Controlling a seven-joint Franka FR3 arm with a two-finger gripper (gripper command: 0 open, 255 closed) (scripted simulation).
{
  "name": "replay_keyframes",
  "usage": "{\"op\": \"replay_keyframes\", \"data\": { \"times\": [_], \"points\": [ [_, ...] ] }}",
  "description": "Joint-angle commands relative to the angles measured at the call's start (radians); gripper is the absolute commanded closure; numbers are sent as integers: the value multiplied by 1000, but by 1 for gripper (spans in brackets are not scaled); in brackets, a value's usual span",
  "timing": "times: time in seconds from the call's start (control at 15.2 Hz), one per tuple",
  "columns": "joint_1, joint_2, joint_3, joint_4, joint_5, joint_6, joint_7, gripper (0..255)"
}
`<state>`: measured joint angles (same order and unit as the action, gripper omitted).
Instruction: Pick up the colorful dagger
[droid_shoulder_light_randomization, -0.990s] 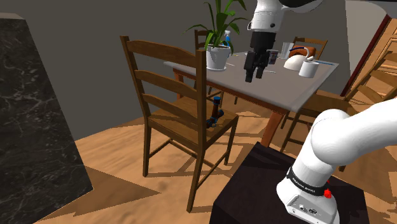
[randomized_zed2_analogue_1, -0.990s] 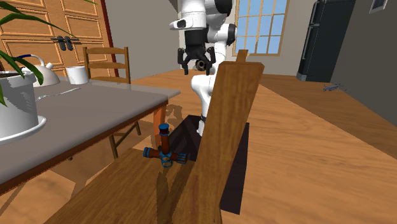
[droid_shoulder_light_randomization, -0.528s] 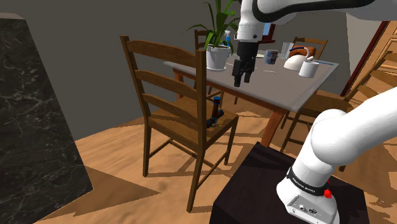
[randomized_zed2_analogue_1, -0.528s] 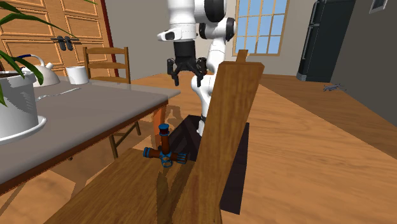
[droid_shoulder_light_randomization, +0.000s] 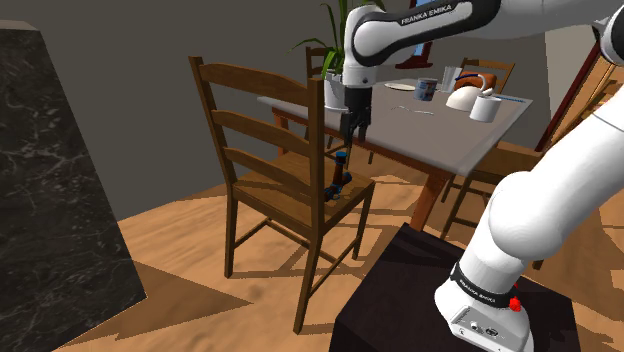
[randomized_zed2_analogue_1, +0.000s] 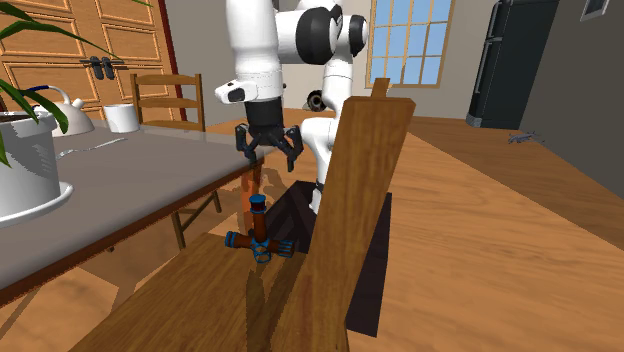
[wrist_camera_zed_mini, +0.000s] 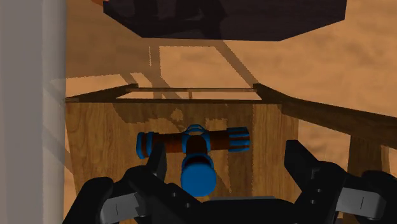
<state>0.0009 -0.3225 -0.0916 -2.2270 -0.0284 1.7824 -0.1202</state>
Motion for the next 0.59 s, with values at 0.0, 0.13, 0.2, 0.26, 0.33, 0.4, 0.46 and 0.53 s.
{"op": "replay_keyframes", "data": {
  "times": [0.0,0.13,0.2,0.26,0.33,0.4,0.46,0.53],
  "points": [
    [2,80,-6,39,-2,29,-22,0],
    [1,160,-13,81,-4,56,-46,0],
    [0,200,-16,104,-5,68,-58,0],
    [0,232,-18,123,-5,77,-68,0],
    [-1,236,-18,114,-5,90,-68,0],
    [-1,240,-18,104,-4,103,-68,0],
    [-1,245,-18,95,-4,116,-68,0],
    [-1,249,-18,87,-4,130,-68,0]
  ]
}}
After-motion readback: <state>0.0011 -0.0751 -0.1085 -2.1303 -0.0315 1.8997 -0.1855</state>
